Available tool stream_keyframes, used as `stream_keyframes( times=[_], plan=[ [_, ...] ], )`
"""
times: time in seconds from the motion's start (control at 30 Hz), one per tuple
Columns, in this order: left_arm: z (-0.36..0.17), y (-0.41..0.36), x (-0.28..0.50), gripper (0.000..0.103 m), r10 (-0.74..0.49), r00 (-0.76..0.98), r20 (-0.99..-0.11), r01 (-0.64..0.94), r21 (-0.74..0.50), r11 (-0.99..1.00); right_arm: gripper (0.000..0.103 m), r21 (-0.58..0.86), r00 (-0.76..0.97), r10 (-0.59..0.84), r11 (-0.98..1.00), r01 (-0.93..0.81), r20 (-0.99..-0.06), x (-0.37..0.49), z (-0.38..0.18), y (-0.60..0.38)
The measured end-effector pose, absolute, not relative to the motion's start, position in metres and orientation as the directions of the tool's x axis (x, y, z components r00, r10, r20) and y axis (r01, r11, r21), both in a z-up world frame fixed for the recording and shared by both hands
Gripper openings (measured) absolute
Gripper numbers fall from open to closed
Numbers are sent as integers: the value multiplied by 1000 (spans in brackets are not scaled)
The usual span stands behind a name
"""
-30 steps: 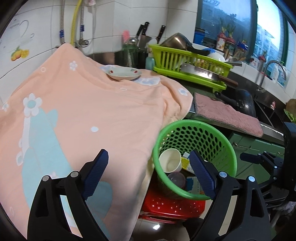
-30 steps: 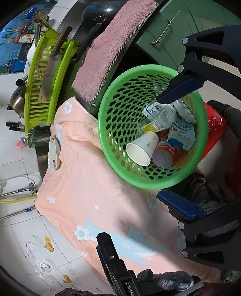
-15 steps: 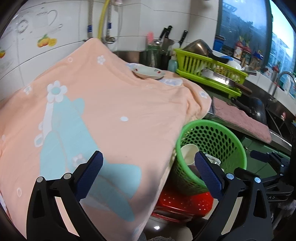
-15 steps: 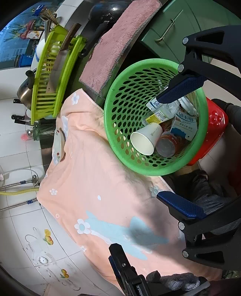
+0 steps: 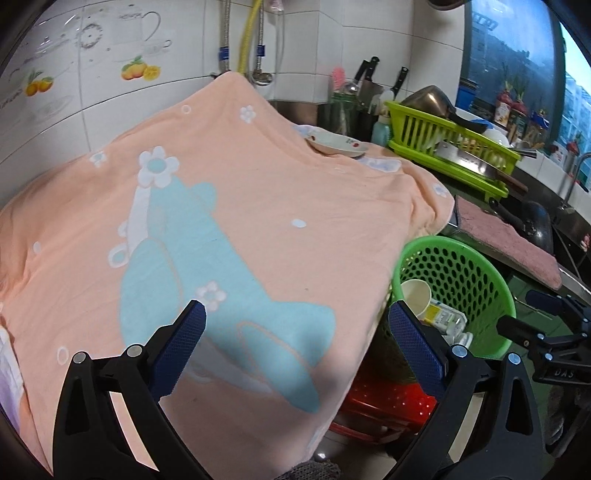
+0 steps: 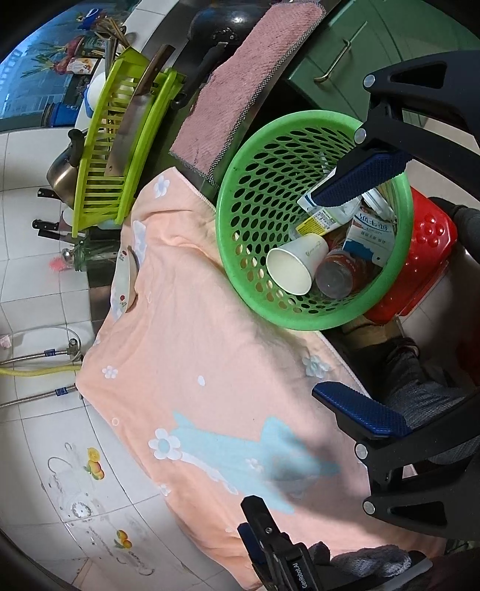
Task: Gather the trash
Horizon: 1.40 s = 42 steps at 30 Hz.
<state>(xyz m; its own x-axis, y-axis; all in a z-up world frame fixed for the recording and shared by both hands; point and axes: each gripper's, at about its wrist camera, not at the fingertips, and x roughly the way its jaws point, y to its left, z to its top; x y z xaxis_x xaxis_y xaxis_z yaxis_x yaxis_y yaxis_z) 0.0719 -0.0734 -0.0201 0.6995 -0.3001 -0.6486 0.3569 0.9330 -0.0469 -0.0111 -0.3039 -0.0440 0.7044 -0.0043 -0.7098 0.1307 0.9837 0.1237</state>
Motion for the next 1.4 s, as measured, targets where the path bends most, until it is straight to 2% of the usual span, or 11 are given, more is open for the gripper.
stream_keyframes(
  times=[0.6,1.4],
  plan=[
    [-3,-58,53,98,-224,766,-602,284,5,959,93,117,723,-28,982,149,-690,-17,-34,-299],
    [-10,-55,47,98,-211,762,-612,272,7,962,93,133,738,-20,980,148,-674,-25,-30,-298]
  ],
)
